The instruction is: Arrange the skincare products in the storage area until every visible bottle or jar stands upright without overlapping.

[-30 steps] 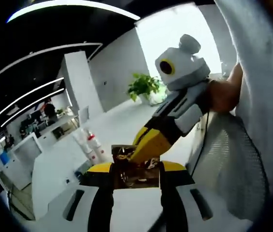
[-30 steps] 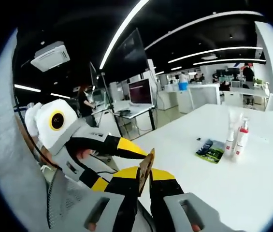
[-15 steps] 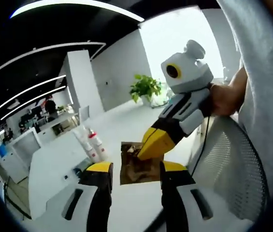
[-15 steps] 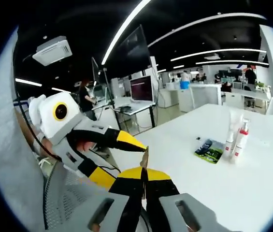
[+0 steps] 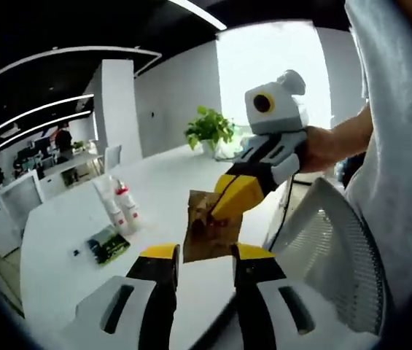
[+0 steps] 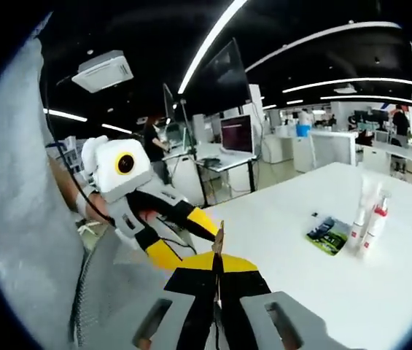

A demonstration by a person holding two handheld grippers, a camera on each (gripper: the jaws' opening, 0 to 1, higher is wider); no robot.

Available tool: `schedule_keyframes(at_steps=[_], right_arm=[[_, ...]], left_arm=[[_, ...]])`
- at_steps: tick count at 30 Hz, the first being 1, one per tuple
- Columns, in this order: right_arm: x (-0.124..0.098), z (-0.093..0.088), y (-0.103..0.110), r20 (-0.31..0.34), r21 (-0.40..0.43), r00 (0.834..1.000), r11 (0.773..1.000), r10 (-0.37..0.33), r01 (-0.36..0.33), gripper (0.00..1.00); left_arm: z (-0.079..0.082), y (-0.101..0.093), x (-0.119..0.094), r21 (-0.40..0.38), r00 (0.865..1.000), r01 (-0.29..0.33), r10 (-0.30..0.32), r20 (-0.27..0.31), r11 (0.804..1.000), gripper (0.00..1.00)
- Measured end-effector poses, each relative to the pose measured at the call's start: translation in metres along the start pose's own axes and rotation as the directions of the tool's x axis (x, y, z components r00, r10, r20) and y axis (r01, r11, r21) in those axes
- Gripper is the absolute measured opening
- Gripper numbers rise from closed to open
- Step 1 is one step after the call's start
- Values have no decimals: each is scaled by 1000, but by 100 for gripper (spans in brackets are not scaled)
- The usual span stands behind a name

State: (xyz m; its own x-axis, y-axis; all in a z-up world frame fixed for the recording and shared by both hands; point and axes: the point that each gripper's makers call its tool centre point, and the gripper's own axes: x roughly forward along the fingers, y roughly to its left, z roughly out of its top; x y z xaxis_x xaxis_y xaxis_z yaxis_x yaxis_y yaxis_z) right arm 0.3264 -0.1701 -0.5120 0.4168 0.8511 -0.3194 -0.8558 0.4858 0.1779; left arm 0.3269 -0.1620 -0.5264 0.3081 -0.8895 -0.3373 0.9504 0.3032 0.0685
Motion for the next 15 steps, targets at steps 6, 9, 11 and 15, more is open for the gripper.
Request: schedule_keyframes(at_steps=[6, 9, 11, 15], right_arm=[[1, -15, 28, -133, -162, 973, 965, 188, -209, 0], [1, -11, 35, -130, -151, 961, 954, 242, -260, 0], [1, -10, 33, -140, -154, 960, 952, 243, -264, 0], [0, -12, 35, -149, -112, 950, 949, 276, -293, 0]], left_arm=[[-2, -13, 2, -8, 998, 69, -69, -8, 998, 23], [-10, -27, 2, -31, 988, 147, -148, -44, 989, 14], [-10, -31, 2, -42, 984, 169, -171, -47, 985, 7], [-10, -32, 0, -60, 983, 174, -177, -45, 983, 0]])
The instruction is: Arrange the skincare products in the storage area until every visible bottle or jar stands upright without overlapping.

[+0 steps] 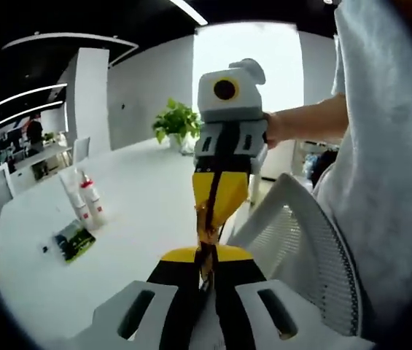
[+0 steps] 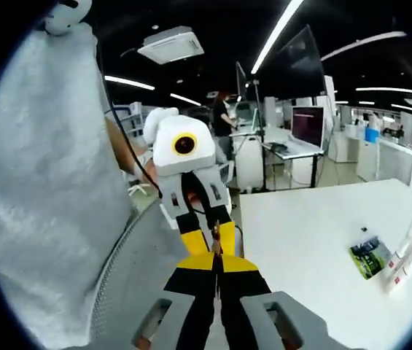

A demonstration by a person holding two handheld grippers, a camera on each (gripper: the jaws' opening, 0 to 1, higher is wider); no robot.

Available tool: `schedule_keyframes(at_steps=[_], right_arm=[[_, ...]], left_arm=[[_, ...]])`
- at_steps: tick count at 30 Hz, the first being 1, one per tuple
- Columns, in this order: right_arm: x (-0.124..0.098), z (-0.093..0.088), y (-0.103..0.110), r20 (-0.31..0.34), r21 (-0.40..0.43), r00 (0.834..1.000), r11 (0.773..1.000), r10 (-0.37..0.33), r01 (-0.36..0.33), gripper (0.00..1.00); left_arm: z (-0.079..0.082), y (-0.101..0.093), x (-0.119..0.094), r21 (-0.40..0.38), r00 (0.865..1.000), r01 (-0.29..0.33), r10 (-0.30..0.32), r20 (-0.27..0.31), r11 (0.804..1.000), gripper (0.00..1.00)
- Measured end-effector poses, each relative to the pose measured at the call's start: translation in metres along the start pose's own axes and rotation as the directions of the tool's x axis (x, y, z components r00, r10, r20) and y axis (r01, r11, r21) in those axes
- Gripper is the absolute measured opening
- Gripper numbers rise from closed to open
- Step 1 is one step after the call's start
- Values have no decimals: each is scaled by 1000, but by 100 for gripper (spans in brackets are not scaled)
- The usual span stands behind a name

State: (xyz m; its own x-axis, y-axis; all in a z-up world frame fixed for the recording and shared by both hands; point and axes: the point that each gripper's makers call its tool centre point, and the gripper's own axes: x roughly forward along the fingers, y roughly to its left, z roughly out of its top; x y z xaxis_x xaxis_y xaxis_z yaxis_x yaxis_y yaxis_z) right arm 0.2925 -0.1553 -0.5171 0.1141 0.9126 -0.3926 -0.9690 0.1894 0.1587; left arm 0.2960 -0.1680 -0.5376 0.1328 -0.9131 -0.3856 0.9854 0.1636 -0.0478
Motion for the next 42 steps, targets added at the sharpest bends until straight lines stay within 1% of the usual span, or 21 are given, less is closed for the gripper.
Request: schedule_keyframes(at_steps=[2, 4, 5, 6, 7, 9, 10, 12, 15, 17, 20, 22, 23, 24, 26, 27, 30, 33, 34, 39, 42], right_arm=[[1, 1, 1, 9, 19, 1000, 1000, 2, -2, 0], [2, -1, 1, 10, 101, 1000, 995, -1, 0, 0], [2, -2, -4, 18, 121, 999, 992, -26, 24, 0], [1, -2, -7, 25, 116, 999, 992, -44, 41, 1], [1, -4, -12, 37, 145, 996, 987, -77, 71, 5], [-1, -6, -13, 66, 209, 993, 974, -98, 82, 10], [-2, -4, -12, 94, 237, 991, 969, -97, 72, 11], [-5, 3, -8, 171, 291, 981, 956, -92, 38, 9], [-11, 12, -12, 259, 356, 959, 934, -112, 13, 9], [-12, 16, -14, 292, 386, 949, 923, -119, -3, 8], [-9, 21, -12, 318, 402, 942, 915, -106, -33, 7], [-9, 24, -13, 339, 413, 935, 910, -108, -45, 0], [-10, 24, -13, 346, 413, 932, 910, -107, -49, 0], [-11, 27, -12, 371, 434, 924, 897, -90, -87, 0], [-11, 28, -13, 387, 467, 917, 878, -97, -104, 0], [-11, 27, -13, 385, 465, 918, 880, -97, -102, 0], [-11, 26, -13, 384, 484, 918, 868, -97, -111, 0], [-14, 24, -14, 390, 519, 916, 845, -96, -132, 0], [-15, 24, -14, 391, 520, 915, 844, -97, -133, 0], [-21, 25, -19, 410, 539, 905, 830, -109, -145, 0], [-19, 26, -20, 407, 544, 908, 825, -101, -152, 0]], left_arm=[[-1, -1, -2, -13, 1000, 5, -5, 0, 1000, 0], [-2, -2, -3, -40, 1000, 13, -14, -3, 999, 0], [-1, -2, -3, -53, 1000, 17, -17, 3, 998, 0], [1, -2, -5, -73, 1000, 22, -20, 18, 997, 0], [7, 2, -7, -94, 999, 14, -10, 47, 995, 0], [13, 7, -12, -155, 996, 7, 6, 84, 988, 0], [14, 8, -14, -179, 996, 9, 8, 94, 984, 0], [19, 12, -18, -228, 992, 15, 13, 124, 973, 0], [22, 13, -21, -249, 989, 25, 12, 146, 968, 0], [23, 12, -22, -254, 988, 28, 12, 153, 967, 0], [24, 10, -22, -286, 987, 53, -6, 163, 957, 0], [25, 9, -22, -293, 986, 61, -12, 167, 954, 0], [25, 9, -22, -304, 985, 65, -13, 170, 950, 0], [26, 10, -23, -324, 984, 73, -16, 175, 943, 0], [27, 11, -23, -339, 984, 75, -14, 180, 938, 0], [27, 12, -23, -341, 983, 77, -15, 181, 937, 0], [27, 9, -22, -342, 984, 85, -24, 178, 936, 0], [25, 8, -19, -344, 984, 100, -41, 175, 933, 2], [24, 7, -19, -356, 984, 110, -51, 171, 928, 2], [25, 7, -18, -359, 983, 111, -49, 177, 927, 3], [24, 7, -19, -358, 984, 106, -45, 175, 928, 0]])
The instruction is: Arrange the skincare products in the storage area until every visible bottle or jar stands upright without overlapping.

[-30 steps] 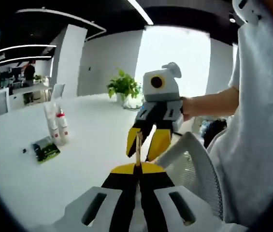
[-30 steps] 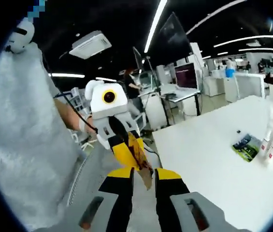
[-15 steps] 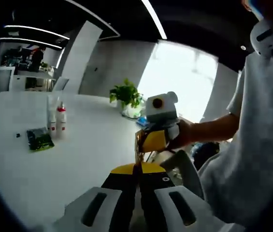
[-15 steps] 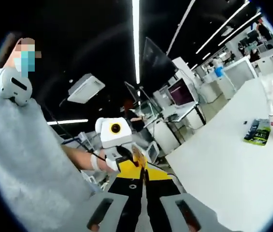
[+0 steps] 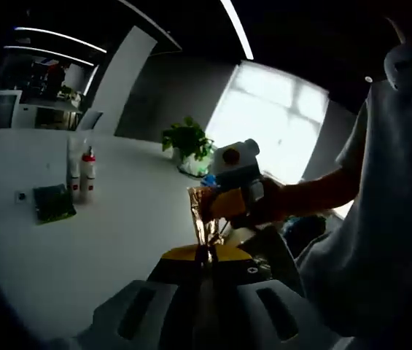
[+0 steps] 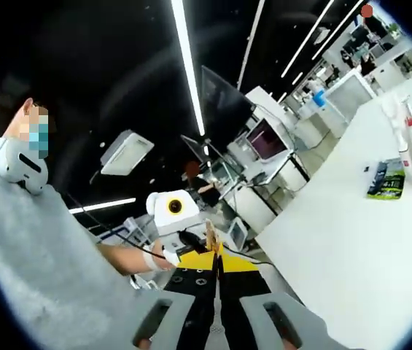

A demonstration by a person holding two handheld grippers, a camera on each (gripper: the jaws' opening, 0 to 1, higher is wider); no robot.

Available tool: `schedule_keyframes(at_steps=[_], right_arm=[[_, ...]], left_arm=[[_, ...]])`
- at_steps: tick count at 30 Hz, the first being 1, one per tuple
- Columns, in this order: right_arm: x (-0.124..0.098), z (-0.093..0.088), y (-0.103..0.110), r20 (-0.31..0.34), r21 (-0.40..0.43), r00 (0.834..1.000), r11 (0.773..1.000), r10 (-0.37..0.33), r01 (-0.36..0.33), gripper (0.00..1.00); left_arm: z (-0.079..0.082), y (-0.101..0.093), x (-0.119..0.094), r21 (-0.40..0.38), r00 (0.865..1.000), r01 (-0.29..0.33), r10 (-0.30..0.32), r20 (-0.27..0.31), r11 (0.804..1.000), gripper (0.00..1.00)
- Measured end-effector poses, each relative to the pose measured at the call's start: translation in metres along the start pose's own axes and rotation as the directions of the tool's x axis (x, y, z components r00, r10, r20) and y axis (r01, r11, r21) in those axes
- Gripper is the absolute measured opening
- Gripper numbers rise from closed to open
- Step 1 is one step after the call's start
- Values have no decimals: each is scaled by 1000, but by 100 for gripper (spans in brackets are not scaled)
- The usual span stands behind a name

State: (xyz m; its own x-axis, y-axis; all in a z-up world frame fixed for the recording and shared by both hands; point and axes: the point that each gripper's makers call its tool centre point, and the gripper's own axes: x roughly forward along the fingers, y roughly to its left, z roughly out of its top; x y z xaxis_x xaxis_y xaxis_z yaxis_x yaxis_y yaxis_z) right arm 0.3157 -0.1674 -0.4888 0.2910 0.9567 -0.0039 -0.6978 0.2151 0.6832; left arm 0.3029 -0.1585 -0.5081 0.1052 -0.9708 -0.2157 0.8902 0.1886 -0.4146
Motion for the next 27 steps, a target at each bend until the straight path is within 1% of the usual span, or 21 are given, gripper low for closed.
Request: schedule_keyframes(at_steps=[3, 4, 8, 10, 12, 15, 17, 20, 22, 23, 24, 26, 27], right_arm=[[4, 1, 2, -5, 2, 1000, 1000, 6, -6, 0], [5, 3, 3, -2, 1, 1000, 1000, 8, -8, 0], [8, 7, 5, 4, -15, 1000, 1000, 4, -4, 0], [9, 8, 4, 1, -17, 1000, 1000, 2, -2, 0], [9, 10, -2, 9, -15, 1000, 1000, -16, 16, 0], [11, 14, -5, 20, -1, 1000, 1000, -21, 21, 5], [12, 16, -6, 25, -2, 999, 1000, -22, 22, 7], [15, 17, -9, 28, -4, 999, 999, -36, 36, 13], [14, 21, -13, 45, -2, 997, 998, -59, 59, 22], [13, 25, -14, 70, -8, 995, 997, -74, 74, 27], [11, 30, -15, 107, 6, 990, 996, -90, 90, 33], [5, 41, -18, 172, 12, 978, 993, -120, 120, 41], [-1, 47, -24, 211, -1, 963, 985, -169, 173, 47]], left_arm=[[1, 3, -3, 15, 1000, -18, 18, 13, 1000, 0], [4, 6, -4, 14, 999, -36, 35, 25, 999, 0], [8, 10, -6, -3, 998, -46, 46, 47, 999, 0], [9, 11, -6, -23, 998, -44, 45, 50, 999, 0], [9, 14, -6, -25, 997, -58, 60, 51, 998, 0], [9, 19, -8, -37, 994, -91, 93, 53, 995, 0], [12, 22, -10, -38, 992, -103, 106, 65, 994, 0], [16, 27, -14, -43, 986, -137, 140, 87, 990, 0], [20, 37, -19, -50, 976, -181, 186, 110, 982, 0], [22, 40, -21, -53, 972, -198, 203, 120, 979, 0], [24, 44, -23, -60, 967, -215, 221, 130, 975, 0], [28, 52, -28, -83, 955, -246, 256, 152, 966, 0], [29, 56, -31, -86, 947, -268, 279, 160, 960, 0]])
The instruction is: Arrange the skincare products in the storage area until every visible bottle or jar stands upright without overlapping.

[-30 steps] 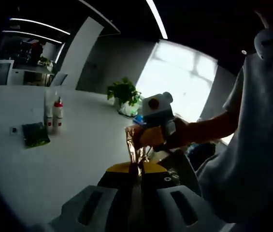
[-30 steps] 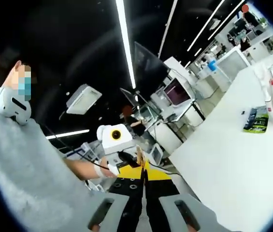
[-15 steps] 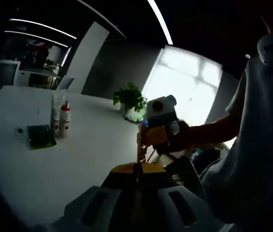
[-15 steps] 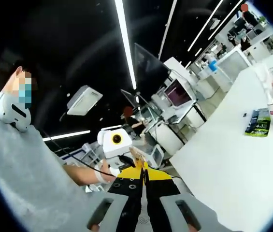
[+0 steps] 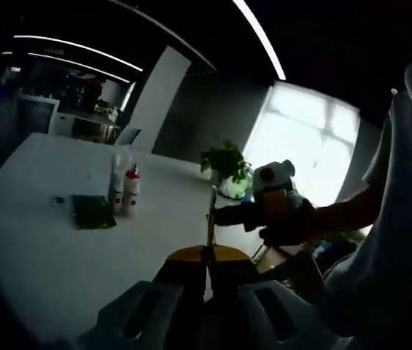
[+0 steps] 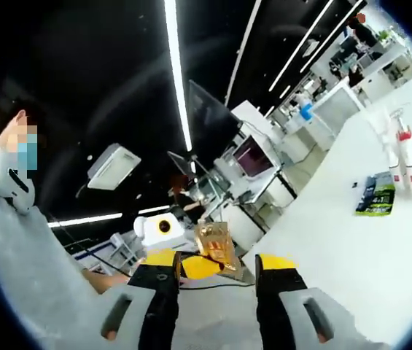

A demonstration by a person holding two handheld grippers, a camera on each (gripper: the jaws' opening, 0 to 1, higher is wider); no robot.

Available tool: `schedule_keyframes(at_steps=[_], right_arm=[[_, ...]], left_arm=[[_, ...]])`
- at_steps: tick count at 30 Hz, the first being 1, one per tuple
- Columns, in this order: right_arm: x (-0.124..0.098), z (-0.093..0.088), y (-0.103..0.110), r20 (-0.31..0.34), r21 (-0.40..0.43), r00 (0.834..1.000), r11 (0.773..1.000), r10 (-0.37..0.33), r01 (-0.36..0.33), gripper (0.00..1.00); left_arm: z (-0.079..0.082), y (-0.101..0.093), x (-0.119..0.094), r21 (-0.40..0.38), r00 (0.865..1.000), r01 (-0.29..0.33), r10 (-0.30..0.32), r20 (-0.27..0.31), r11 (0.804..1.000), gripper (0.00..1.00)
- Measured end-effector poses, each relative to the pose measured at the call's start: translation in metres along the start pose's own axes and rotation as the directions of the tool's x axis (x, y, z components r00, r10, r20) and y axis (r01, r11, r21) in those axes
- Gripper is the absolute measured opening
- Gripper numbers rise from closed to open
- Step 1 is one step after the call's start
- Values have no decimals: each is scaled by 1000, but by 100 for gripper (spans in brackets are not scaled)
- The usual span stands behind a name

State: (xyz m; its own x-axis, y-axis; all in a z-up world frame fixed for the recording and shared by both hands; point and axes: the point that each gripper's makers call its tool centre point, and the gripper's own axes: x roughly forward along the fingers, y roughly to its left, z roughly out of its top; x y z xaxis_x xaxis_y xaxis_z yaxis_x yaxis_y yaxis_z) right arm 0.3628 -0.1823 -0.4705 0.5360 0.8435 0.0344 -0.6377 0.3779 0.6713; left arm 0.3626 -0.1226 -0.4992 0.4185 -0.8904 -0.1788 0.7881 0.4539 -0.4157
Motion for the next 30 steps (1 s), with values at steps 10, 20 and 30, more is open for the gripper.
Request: schedule_keyframes(at_steps=[10, 20, 30], right_arm=[[-9, -1, -40, -3, -97, 945, 941, -326, 324, 66], [-10, -22, -63, -77, -140, 881, 880, -466, 453, 56], [-23, -26, -62, -82, -256, 858, 842, -508, 474, 55]], left_arm=[[8, 22, -7, 80, 988, -149, 146, 44, 986, 0], [5, 26, -6, 100, 986, -169, 168, 25, 980, 0], [2, 30, -5, 91, 984, -179, 179, 10, 980, 0]])
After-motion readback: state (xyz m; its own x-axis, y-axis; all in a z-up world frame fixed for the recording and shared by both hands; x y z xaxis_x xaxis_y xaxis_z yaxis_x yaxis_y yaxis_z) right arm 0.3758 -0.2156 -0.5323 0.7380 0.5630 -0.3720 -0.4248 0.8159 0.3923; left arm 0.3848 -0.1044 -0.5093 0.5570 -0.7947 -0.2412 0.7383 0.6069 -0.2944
